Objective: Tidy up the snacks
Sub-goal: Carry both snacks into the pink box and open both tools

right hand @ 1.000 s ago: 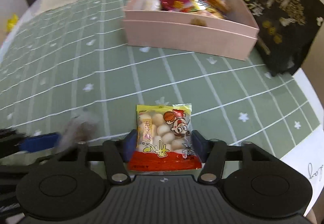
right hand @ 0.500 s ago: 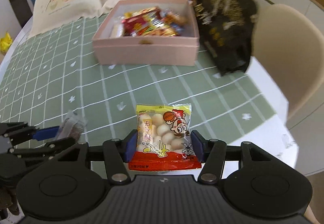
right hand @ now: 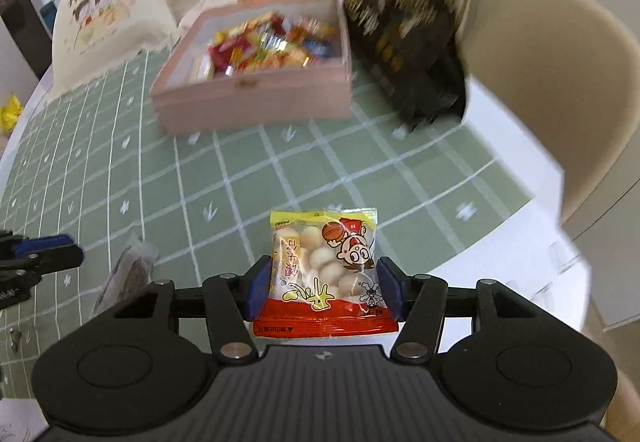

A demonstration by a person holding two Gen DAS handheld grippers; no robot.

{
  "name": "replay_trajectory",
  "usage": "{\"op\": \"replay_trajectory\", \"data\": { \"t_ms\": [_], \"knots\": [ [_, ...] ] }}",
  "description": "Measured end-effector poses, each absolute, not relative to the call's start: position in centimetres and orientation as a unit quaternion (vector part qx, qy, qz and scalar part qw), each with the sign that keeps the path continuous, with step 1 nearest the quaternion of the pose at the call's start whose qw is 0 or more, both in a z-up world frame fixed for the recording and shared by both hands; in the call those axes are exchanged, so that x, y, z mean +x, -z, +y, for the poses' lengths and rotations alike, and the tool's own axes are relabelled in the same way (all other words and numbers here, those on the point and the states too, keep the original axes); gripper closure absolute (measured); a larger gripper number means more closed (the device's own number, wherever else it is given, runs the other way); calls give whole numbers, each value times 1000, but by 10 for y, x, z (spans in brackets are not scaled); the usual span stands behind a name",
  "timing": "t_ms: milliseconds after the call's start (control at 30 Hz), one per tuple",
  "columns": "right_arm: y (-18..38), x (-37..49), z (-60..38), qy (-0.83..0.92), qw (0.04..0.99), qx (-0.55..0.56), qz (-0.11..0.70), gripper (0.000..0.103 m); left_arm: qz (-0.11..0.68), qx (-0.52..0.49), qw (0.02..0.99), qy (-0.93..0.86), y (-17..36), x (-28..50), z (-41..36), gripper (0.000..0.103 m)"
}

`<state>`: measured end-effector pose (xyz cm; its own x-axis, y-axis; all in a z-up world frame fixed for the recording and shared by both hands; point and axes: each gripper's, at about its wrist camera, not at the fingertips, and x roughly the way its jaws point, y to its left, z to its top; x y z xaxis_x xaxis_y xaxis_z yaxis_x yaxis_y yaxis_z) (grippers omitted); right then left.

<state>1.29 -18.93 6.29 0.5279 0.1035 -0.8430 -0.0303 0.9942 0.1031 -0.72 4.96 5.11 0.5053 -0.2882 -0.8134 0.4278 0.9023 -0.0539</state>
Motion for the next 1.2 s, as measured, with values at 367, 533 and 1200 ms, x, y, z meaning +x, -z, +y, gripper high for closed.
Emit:
{"op": "replay_trajectory", "data": {
  "t_ms": [367, 533, 1200],
  "knots": [
    [-26, 16, -163, -49, 858, 2, 512, 15, 466, 132, 840, 246, -31, -26, 15, 38],
    [-25, 14, -159, -45, 862, -24, 505, 14, 488, 112, 846, 186, -28, -11, 26, 40],
    [-102, -1, -186, -41, 900, 12, 433, 47, 400, 109, 889, 194, -43, -30, 27, 63]
  ]
}}
